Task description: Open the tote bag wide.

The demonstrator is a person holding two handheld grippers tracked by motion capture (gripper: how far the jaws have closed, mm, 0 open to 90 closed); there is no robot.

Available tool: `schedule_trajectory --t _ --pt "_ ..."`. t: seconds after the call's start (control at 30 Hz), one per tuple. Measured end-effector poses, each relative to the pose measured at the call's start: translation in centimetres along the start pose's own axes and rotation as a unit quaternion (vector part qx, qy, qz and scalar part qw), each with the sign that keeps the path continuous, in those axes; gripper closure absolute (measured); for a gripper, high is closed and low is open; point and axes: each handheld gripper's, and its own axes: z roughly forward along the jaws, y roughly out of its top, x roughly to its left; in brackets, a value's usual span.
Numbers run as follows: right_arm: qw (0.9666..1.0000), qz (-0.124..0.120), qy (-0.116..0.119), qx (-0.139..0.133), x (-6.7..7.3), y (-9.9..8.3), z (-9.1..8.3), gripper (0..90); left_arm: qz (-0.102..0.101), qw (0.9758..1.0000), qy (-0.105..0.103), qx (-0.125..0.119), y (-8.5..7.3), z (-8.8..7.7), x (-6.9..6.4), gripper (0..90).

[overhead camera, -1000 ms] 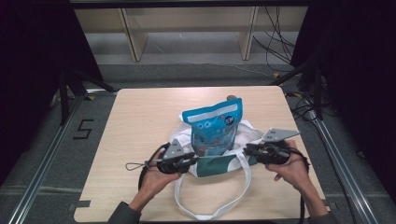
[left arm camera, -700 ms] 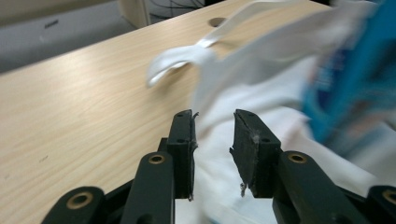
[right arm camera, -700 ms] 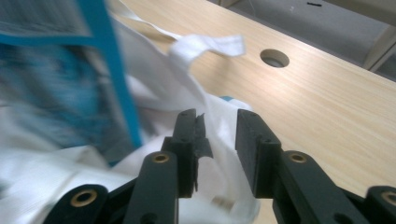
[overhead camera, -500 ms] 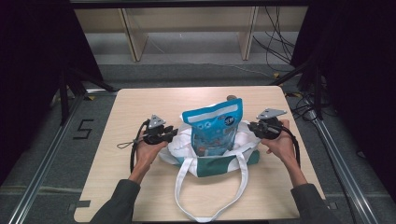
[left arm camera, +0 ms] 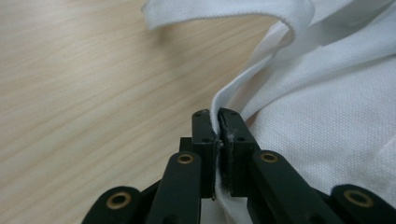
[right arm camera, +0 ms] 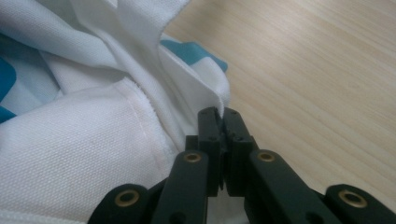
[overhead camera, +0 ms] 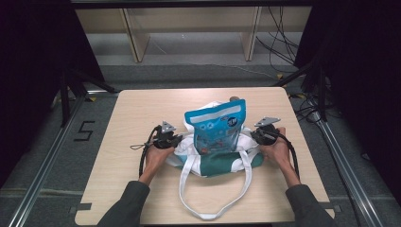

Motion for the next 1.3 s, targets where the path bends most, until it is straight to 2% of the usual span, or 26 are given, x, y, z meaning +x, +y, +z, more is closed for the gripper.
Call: schedule_trajectory --t 0.03,0.1,0.13,0.17,0.2,0.23,0.27,0.33,0.4,0.43,0.5,0.53,0.63,0.67,0.7,0.83,0.9,0.97,1.03,1.07,1.1,1.13,1.2,1.23,1.27,1.3 --pt "1.0000 0.005 0.001 -0.001 0.0 0.0 -0.1 88.0 -0.003 1.0000 0.000 -0.001 0.1 -0.2 0.1 80.9" --pt "1.0000 -0.003 -0.003 -0.009 0.1 0.2 -0.6 84.7 0.001 1.0000 0.008 -0.004 0.7 -0.9 -0.1 77.2" --pt "0.9999 -0.006 0.001 -0.010 0.0 0.5 -1.2 83.6 -0.013 0.9993 -0.024 -0.027 1.5 -2.0 -0.2 75.8" --pt "0.9999 -0.006 0.001 -0.010 0.0 0.5 -1.2 83.6 -0.013 0.9993 -0.024 -0.027 1.5 -2.0 -0.2 71.4" --pt "0.9992 0.009 0.004 -0.038 0.0 1.0 -2.6 82.9 -0.024 0.9985 -0.028 -0.042 1.9 -2.6 -0.5 71.4" --pt "0.9986 0.010 0.005 -0.052 0.0 1.2 -3.3 83.0 -0.012 0.9986 -0.025 -0.046 2.3 -3.4 -0.6 71.3" --pt "0.9975 -0.004 0.004 -0.070 -0.2 1.4 -4.1 82.9 -0.004 0.9982 -0.027 -0.053 2.7 -4.1 -0.9 71.4" --pt "0.9956 0.004 0.020 -0.092 0.0 1.8 -5.8 82.9 -0.007 0.9966 -0.047 -0.068 3.0 -5.4 -1.8 72.7" --pt "0.9931 0.003 0.040 -0.110 0.6 1.8 -7.4 82.9 -0.001 0.9955 -0.063 -0.070 2.8 -6.6 -2.8 74.1" --pt "0.9924 0.014 0.061 -0.106 1.3 1.7 -8.2 82.9 0.000 0.9948 -0.073 -0.071 2.5 -7.0 -3.3 74.6" --pt "0.9906 -0.002 0.079 -0.112 2.5 1.4 -9.1 82.9 0.009 0.9944 -0.081 -0.067 1.8 -7.7 -4.1 75.1" --pt "0.9899 -0.006 0.090 -0.110 3.3 1.2 -9.4 82.9 0.004 0.9942 -0.085 -0.065 1.2 -7.9 -4.5 75.3" --pt "0.9863 -0.022 0.127 -0.103 5.2 0.5 -9.6 82.9 -0.007 0.9918 -0.111 -0.063 -0.1 -8.3 -5.7 75.8" --pt "0.9859 -0.025 0.132 -0.100 6.0 0.4 -9.5 82.9 -0.004 0.9912 -0.117 -0.061 -0.4 -8.3 -6.0 75.8" --pt "0.9857 -0.041 0.132 -0.096 6.5 0.3 -9.3 83.1 0.000 0.9909 -0.121 -0.059 -0.8 -8.2 -6.4 75.8" --pt "0.9867 -0.062 0.135 -0.067 7.9 0.0 -8.5 85.8 0.034 0.9920 -0.119 -0.023 -2.6 -6.6 -8.2 77.4" --pt "0.9862 -0.080 0.137 -0.049 8.3 -0.3 -7.8 87.8 0.060 0.9928 -0.103 -0.002 -3.1 -6.0 -8.7 78.3" --pt "0.9859 -0.095 0.133 -0.034 9.1 -0.9 -6.9 89.4 0.058 0.9929 -0.103 -0.013 -3.2 -5.8 -8.9 78.6" --pt "0.9864 -0.097 0.131 -0.020 9.6 -1.3 -6.1 89.9 0.067 0.9930 -0.097 0.000 -3.4 -5.8 -8.8 79.3" --pt "0.9866 -0.096 0.130 -0.018 9.7 -1.5 -5.8 90.0 0.079 0.9924 -0.094 0.003 -3.5 -5.6 -8.7 80.3" --pt "0.9869 -0.090 0.133 -0.014 9.7 -1.5 -5.7 90.0 0.073 0.9931 -0.092 0.000 -3.8 -5.4 -8.9 80.8" --pt "0.9870 -0.089 0.133 -0.013 9.8 -1.5 -5.7 90.0 0.081 0.9925 -0.092 0.001 -3.8 -5.4 -8.8 81.0" --pt "0.9875 -0.091 0.128 -0.016 9.8 -1.6 -5.6 90.0 0.079 0.9929 -0.089 0.001 -3.7 -5.4 -8.9 81.1" --pt "0.9872 -0.090 0.132 -0.007 9.8 -1.6 -5.6 90.0 0.087 0.9925 -0.086 0.005 -3.7 -5.4 -8.8 81.1" --pt "0.9875 -0.089 0.130 -0.006 9.8 -1.6 -5.7 90.0 0.083 0.9928 -0.086 0.004 -3.8 -5.4 -8.8 81.2" --pt "0.9875 -0.090 0.129 -0.008 9.8 -1.6 -5.7 90.0 0.066 0.9939 -0.089 0.000 -3.9 -5.4 -9.1 81.2"
